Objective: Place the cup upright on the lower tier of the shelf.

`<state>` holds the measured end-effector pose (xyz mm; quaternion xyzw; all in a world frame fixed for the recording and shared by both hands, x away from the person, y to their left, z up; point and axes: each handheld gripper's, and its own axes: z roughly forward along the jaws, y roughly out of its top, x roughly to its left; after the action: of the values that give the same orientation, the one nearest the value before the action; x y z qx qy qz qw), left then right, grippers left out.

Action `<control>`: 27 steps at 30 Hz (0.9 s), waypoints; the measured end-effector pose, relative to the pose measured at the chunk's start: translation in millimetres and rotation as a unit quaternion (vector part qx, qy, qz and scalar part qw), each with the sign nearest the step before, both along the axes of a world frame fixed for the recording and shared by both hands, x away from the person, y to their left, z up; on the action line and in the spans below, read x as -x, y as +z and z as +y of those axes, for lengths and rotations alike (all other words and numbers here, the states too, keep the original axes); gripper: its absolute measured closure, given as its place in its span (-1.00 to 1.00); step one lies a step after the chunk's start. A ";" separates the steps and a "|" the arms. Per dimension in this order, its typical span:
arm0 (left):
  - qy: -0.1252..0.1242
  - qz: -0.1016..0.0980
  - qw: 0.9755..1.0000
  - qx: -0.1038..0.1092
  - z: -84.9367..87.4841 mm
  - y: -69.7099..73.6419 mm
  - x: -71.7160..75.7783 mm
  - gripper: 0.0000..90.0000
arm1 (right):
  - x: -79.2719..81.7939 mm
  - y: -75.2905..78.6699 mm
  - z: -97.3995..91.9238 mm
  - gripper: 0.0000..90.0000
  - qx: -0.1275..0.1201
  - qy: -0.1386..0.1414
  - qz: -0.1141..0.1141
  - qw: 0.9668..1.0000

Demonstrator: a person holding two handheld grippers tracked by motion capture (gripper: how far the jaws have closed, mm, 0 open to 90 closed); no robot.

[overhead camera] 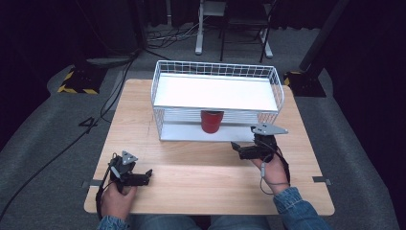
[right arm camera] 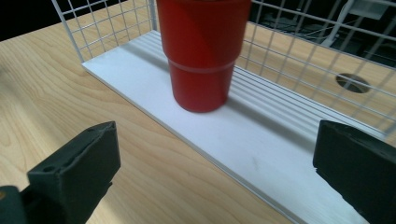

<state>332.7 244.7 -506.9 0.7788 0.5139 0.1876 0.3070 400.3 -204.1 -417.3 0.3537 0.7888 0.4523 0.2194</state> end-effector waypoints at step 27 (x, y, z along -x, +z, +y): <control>-0.001 0.001 1.000 0.001 0.0 -0.1 -0.2 -0.97 | 38.3 -10.2 -82.1 -0.67 0.034 -0.027 0.065 0.997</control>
<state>333.0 244.7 -506.9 0.7792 0.5133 0.1859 0.3080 362.0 -286.2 -427.5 0.3958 0.8063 0.3956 0.1915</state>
